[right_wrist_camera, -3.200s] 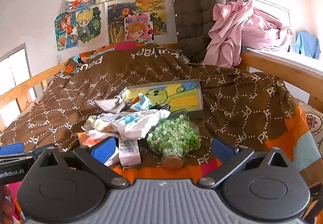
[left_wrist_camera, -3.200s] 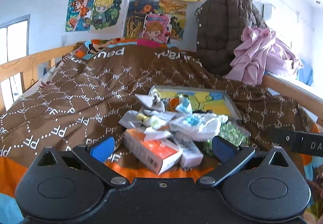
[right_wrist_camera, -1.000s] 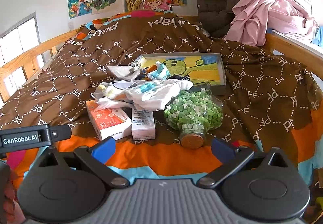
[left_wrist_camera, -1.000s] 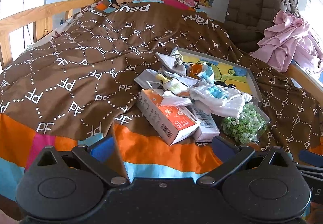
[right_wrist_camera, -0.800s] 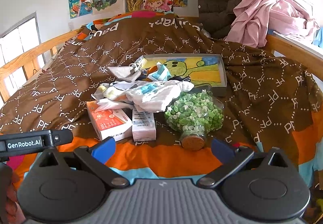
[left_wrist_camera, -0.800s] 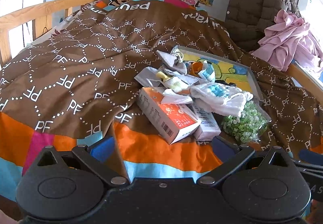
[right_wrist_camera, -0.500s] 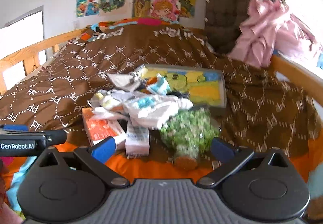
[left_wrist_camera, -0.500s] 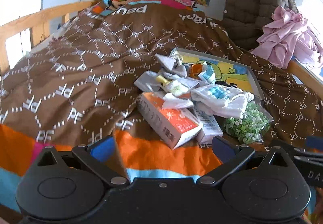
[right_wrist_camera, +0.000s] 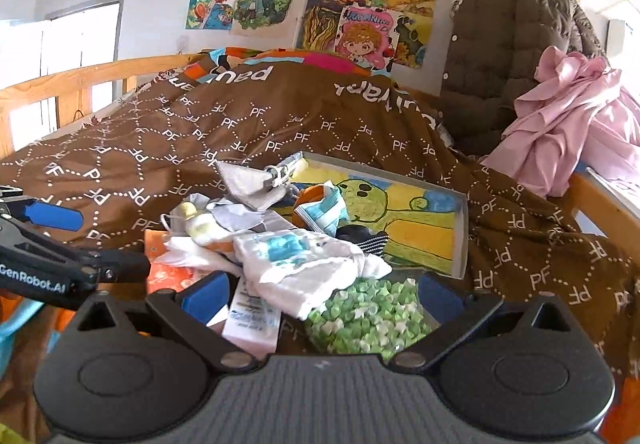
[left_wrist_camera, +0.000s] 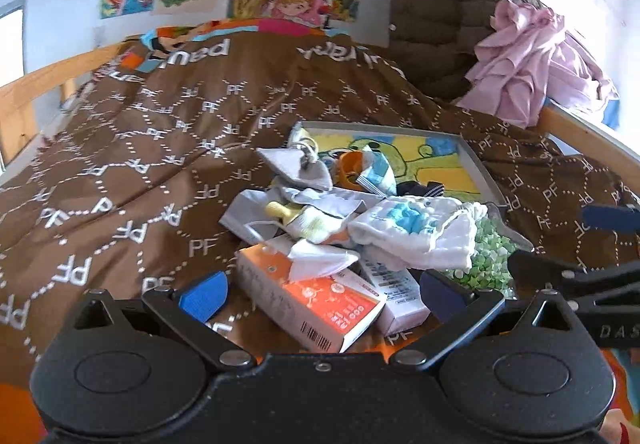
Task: Organize soft objects
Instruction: 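Grasp a white cloth with the left tool while the right tool grasps the blue-print white cloth, then carry both white cloths with both tools over the painted tray, then open both tools to drop the white cloths into the tray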
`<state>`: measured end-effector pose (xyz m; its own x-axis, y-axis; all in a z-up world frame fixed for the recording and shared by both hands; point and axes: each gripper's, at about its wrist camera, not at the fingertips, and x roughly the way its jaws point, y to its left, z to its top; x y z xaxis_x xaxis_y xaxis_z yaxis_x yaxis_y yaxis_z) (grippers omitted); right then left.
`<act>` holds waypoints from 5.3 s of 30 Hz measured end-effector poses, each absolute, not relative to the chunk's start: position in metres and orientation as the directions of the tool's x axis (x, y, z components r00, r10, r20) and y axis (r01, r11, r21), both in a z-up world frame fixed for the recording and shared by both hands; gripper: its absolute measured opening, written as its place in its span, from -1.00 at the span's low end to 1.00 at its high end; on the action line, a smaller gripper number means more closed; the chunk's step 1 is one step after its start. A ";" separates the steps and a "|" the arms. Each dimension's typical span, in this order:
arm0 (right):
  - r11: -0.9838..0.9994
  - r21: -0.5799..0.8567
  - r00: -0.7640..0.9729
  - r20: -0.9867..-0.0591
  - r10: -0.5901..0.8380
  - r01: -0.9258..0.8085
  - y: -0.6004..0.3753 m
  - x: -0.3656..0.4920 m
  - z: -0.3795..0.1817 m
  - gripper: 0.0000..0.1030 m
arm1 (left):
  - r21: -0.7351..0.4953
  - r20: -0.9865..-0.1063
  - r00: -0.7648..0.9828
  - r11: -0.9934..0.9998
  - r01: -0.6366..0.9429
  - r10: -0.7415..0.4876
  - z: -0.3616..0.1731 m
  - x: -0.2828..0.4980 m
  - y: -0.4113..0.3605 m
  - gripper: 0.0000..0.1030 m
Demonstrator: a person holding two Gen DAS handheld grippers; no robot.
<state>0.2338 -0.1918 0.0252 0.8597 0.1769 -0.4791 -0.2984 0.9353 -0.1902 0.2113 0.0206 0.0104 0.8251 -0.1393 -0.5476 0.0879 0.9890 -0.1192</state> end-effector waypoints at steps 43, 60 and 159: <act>0.881 -0.334 0.824 -0.557 0.102 -0.335 -0.135 0.340 -0.038 0.99 | 0.041 -0.442 0.816 0.900 0.434 -0.373 -0.077 0.285 0.030 -0.21; 0.870 -0.350 0.809 -0.581 0.088 -0.346 -0.132 0.329 -0.035 0.61 | -0.084 -0.446 0.799 0.907 0.412 -0.404 -0.075 0.287 0.039 -0.68; 0.992 0.081 0.870 -0.478 0.123 -0.095 -0.310 0.429 -0.013 -0.57 | -0.324 -0.534 0.725 0.897 0.299 -0.435 -0.043 0.471 -0.096 -0.64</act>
